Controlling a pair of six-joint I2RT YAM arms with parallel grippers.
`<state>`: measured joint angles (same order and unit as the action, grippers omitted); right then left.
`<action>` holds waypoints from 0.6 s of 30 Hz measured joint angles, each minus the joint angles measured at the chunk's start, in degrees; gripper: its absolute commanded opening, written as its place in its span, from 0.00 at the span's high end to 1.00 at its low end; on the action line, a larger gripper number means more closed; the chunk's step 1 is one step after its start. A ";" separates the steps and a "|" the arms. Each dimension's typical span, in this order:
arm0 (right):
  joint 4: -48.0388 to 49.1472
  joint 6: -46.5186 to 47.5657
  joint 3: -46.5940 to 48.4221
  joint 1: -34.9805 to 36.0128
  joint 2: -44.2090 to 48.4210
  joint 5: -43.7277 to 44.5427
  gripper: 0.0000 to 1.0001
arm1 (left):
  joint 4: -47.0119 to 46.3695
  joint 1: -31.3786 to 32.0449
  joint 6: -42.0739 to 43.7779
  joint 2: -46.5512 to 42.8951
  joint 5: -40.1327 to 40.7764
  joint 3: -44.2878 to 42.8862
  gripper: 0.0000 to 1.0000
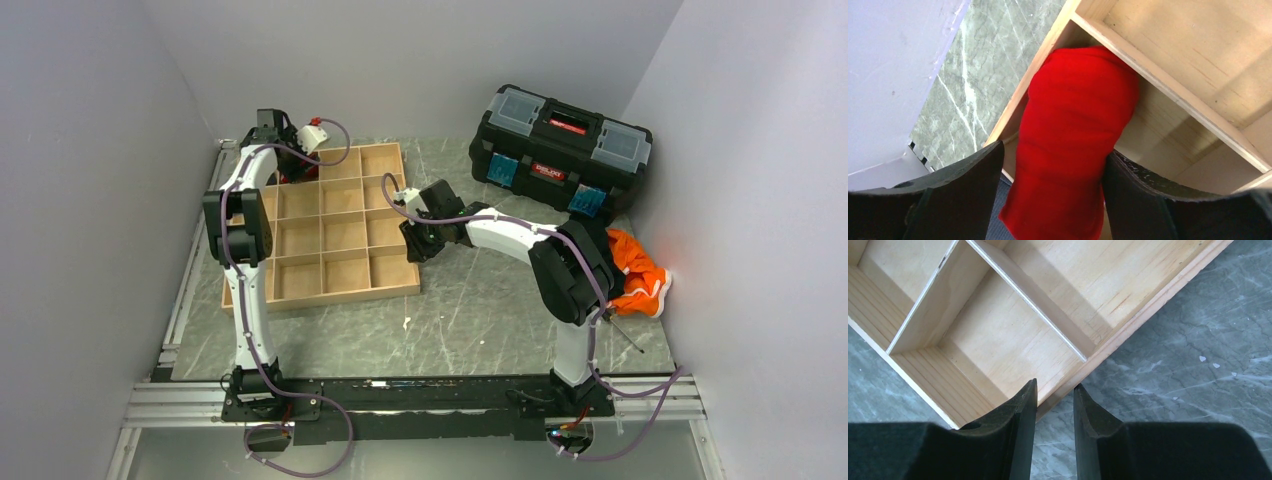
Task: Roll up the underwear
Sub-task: Place the underwear in the storage box.
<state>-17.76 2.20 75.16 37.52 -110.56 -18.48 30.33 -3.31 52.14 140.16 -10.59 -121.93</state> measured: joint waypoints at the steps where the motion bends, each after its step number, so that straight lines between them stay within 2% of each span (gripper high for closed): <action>1: -0.02 0.00 0.02 0.00 0.00 0.00 1.00 | -0.02 0.00 -0.24 -0.09 -0.09 0.11 0.24; 11: -0.28 0.20 0.22 0.00 -0.13 -0.09 1.00 | -1.44 0.04 -2.34 -2.03 -2.29 2.78 0.23; 15: -0.52 0.20 0.44 0.00 -0.26 -0.13 1.00 | -3.06 0.13 -2.97 -2.91 -2.49 4.31 0.16; 18: -0.94 0.20 0.76 0.00 -0.48 -0.39 1.00 | -3.23 0.22 -3.82 -3.48 -2.71 4.74 0.15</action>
<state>-18.70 2.39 75.92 37.52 -111.04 -18.87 27.09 -3.09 48.31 136.68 -13.30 -117.19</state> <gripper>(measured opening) 0.312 0.840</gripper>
